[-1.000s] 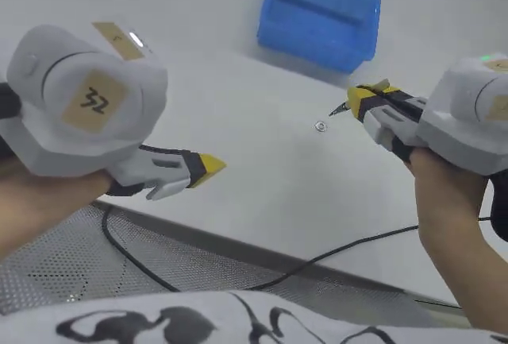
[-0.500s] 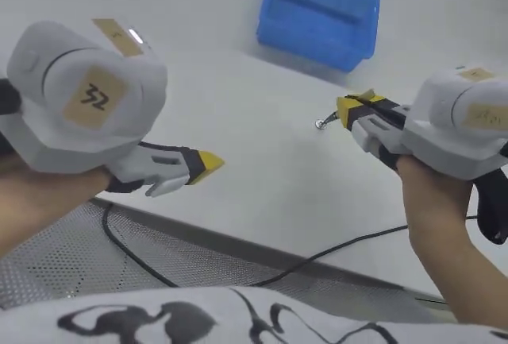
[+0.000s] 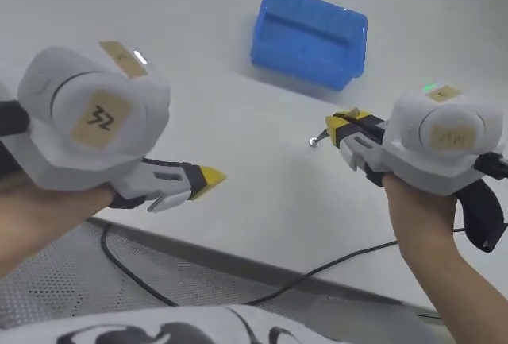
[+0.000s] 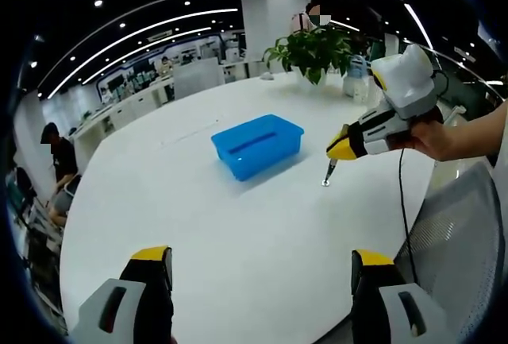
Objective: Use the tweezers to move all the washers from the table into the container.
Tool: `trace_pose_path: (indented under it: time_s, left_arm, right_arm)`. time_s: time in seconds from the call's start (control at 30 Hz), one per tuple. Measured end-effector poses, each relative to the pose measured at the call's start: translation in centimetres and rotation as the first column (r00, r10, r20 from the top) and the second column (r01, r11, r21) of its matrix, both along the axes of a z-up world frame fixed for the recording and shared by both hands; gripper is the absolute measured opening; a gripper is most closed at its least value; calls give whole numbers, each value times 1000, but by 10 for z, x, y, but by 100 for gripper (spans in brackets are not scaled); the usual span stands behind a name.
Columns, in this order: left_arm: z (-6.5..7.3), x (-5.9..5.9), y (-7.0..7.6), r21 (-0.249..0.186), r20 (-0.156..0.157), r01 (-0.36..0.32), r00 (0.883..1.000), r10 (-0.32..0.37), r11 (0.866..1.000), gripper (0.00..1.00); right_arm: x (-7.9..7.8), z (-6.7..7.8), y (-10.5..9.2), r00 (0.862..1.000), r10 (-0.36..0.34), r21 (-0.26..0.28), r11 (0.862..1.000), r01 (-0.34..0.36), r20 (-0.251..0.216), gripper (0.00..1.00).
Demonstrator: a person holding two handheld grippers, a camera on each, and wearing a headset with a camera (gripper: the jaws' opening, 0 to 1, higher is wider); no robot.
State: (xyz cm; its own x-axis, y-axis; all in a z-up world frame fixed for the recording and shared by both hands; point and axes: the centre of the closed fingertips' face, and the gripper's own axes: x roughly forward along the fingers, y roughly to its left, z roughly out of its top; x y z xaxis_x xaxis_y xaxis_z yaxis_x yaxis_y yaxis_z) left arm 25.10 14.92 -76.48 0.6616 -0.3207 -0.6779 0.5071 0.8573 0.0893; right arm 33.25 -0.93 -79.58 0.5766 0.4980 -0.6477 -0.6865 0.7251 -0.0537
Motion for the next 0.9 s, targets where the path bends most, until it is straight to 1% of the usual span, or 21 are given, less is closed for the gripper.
trace_pose_path:
  time_s: [0.07,0.17,0.23,0.33,0.37,0.5,0.63,0.67,0.77,0.9]
  left_arm:
    - [2,0,1,0,4,-4,1000,4,1000,96]
    - [6,1,2,-2,12,-9,1000,9,1000,96]
    - [8,1,2,-2,18,-10,1000,10,1000,96]
    - [12,3,1,-5,29,-9,1000,9,1000,96]
    - [14,3,1,-7,32,-8,999,9,1000,96]
    - [20,6,-2,-9,50,0,999,0,1000,95]
    - [24,8,-4,-11,63,6,998,-6,1000,95]
    - [24,8,-4,-12,68,6,998,-5,1000,95]
    - [25,9,-4,-19,74,2,997,0,1000,95]
    - [25,6,-4,-25,77,5,997,-3,1000,96]
  right_arm:
    - [1,4,1,1000,0,5,1000,0,3,0]
    - [3,14,3,1000,-2,31,1000,2,8,0]
    - [5,19,3,1000,-3,37,999,2,17,0]
    - [8,31,3,999,-5,53,999,4,32,0]
    - [8,32,3,999,-6,54,999,4,34,0]
    - [16,47,3,998,-9,62,998,5,61,0]
    - [24,62,3,996,-24,87,996,17,87,0]
    - [27,67,3,994,-29,92,996,20,102,0]
    - [34,76,2,992,-38,94,995,26,124,0]
    - [44,85,4,988,-42,100,995,27,149,0]
